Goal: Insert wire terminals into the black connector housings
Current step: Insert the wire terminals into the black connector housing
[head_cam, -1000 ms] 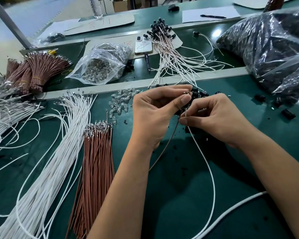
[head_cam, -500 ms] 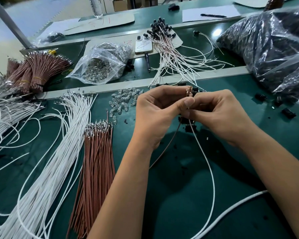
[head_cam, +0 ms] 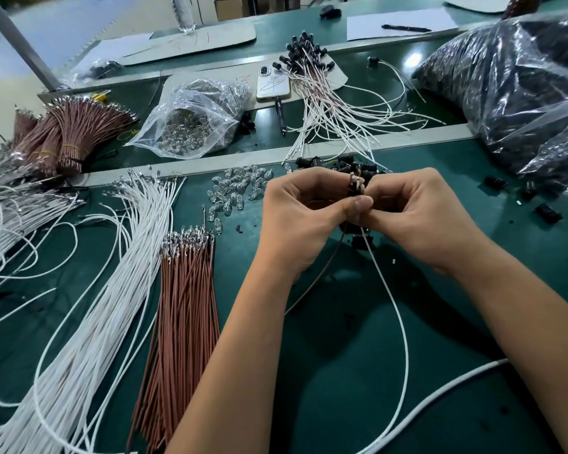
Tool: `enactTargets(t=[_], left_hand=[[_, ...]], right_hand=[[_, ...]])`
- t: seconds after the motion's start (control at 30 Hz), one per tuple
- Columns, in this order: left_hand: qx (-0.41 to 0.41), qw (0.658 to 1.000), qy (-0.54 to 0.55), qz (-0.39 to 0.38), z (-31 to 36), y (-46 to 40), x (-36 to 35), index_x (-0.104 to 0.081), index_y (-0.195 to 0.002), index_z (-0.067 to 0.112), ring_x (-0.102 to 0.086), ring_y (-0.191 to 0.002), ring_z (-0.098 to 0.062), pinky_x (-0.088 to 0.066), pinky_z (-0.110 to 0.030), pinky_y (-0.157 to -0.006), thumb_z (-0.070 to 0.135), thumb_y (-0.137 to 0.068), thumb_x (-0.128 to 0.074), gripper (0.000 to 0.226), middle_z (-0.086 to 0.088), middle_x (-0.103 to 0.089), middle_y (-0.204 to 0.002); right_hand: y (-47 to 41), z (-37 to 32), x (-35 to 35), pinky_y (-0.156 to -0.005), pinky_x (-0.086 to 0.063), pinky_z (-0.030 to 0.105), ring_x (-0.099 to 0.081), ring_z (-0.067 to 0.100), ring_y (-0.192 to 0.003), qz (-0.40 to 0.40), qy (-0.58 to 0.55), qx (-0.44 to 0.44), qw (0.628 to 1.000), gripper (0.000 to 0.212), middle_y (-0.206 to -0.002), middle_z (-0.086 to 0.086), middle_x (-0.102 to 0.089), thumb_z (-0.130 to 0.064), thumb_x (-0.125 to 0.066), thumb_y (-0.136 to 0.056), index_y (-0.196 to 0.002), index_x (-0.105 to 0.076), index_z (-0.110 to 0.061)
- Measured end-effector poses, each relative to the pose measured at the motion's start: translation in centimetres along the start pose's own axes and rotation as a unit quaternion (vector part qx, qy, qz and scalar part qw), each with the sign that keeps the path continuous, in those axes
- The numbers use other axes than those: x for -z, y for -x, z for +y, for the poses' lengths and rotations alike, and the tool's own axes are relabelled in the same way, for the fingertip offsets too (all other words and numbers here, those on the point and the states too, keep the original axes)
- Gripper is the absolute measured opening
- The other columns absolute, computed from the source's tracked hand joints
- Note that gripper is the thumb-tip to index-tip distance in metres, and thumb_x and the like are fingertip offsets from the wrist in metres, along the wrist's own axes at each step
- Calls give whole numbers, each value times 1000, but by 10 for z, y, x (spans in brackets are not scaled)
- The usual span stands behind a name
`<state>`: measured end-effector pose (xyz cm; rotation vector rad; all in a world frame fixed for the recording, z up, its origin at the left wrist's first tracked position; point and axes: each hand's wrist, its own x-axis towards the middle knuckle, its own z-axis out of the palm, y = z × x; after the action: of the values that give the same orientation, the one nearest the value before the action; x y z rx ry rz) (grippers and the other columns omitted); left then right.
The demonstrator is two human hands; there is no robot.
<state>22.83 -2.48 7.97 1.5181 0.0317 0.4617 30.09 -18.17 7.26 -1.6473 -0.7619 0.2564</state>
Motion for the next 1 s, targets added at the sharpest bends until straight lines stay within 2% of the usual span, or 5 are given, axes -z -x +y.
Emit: enactTargets(t=[0.27,0.43,0.7,0.87,1.0], left_hand=[[-16,1000,7,6,0,0,-3,-73,-89,-4,-72,-75,-17,-61,-30,-73,-11,-70,-84,23,-8,-76,-82],[-19,1000,12,4,1,1,-3,-73,-89,-5,-72,-75,-17,-60,-29,-73,-13,-70,-83,23,-10,-76,-82],[-26,999,21,0,1,0,-4,-74,-87,1,-72,-76,-17,-60,-29,-76,-12,-69,-83,24,-6,-76,-81],[-28,999,31,-9,2,1,-4,-75,-88,3,-73,-77,-19,-60,-30,-76,-13,-69,-83,26,-8,-76,-82],[-27,999,41,-15,3,1,-4,-75,-90,3,-73,-77,-19,-60,-30,-77,-15,-70,-82,28,-8,-76,-83]], right_hand=[[0,0,1,-68,-55,22,-70,11,-69,-3,-15,1,1000,9,-73,9,-75,-14,-83,-83,-78,-76,-11],[1,-3,1,-70,-58,26,-71,16,-71,-3,-30,1,1000,22,-77,21,-74,-24,-82,-77,-80,-75,-3],[0,-1,4,-71,-59,32,-67,14,-69,-21,-6,-8,1000,11,-72,8,-72,-7,-84,-82,-76,-74,-7],[0,-3,4,-67,-54,17,-65,5,-67,-31,-18,1,999,12,-69,-1,-70,-15,-84,-77,-75,-74,-9],[0,-3,4,-71,-57,23,-66,7,-70,-38,-30,-6,999,10,-71,-3,-71,-16,-83,-77,-75,-74,-13]])
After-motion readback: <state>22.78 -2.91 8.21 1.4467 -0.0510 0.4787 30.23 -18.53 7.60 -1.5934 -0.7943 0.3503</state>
